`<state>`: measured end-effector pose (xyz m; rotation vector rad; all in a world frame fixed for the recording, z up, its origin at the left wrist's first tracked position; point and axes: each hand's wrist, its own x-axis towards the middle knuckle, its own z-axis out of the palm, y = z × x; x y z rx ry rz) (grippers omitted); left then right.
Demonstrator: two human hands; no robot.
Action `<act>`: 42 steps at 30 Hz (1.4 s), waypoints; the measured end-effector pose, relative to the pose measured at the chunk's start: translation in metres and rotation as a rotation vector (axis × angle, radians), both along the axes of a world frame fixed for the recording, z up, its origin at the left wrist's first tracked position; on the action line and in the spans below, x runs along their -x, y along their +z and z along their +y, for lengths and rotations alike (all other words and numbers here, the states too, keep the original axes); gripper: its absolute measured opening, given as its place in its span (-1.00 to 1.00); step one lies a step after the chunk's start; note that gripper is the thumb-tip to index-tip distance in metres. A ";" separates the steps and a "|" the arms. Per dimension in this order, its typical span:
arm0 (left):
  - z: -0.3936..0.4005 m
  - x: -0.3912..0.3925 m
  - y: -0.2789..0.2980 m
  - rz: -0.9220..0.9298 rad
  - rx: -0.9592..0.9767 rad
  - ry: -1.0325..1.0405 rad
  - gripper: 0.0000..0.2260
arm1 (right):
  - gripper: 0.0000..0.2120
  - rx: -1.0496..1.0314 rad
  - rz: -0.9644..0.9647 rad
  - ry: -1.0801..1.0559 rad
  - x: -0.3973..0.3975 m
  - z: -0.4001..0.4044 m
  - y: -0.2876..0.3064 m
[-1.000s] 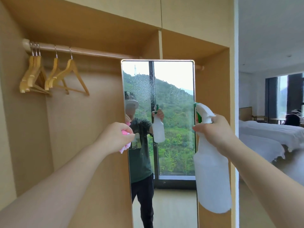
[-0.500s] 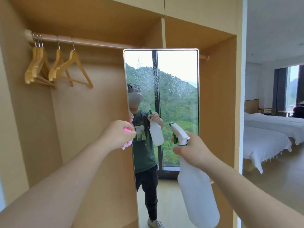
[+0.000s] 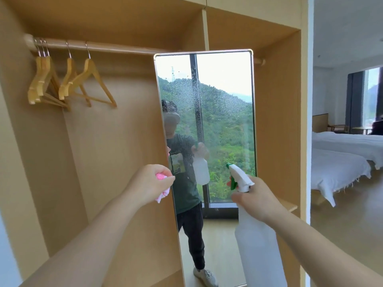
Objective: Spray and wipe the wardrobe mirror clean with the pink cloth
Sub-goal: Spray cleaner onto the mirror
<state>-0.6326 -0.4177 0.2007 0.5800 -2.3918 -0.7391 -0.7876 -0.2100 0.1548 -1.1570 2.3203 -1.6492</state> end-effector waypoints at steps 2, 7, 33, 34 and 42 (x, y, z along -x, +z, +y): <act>0.000 0.000 -0.010 0.064 -0.049 0.001 -0.87 | -0.87 0.042 -0.035 -0.049 0.007 0.017 -0.007; -0.012 0.007 -0.043 0.124 -0.163 0.070 -0.80 | -0.92 0.060 -0.010 -0.160 0.022 0.043 -0.027; -0.129 0.101 -0.023 -0.163 -0.070 0.015 -0.66 | -0.65 -0.231 -0.209 -0.036 -0.047 -0.077 -0.162; -0.128 0.103 -0.023 -0.165 -0.061 0.007 -0.78 | -0.71 -0.222 -0.223 -0.048 -0.047 -0.081 -0.168; -0.144 0.110 -0.027 -0.164 0.030 0.017 -0.72 | -0.71 -0.249 -0.195 -0.091 -0.027 -0.058 -0.178</act>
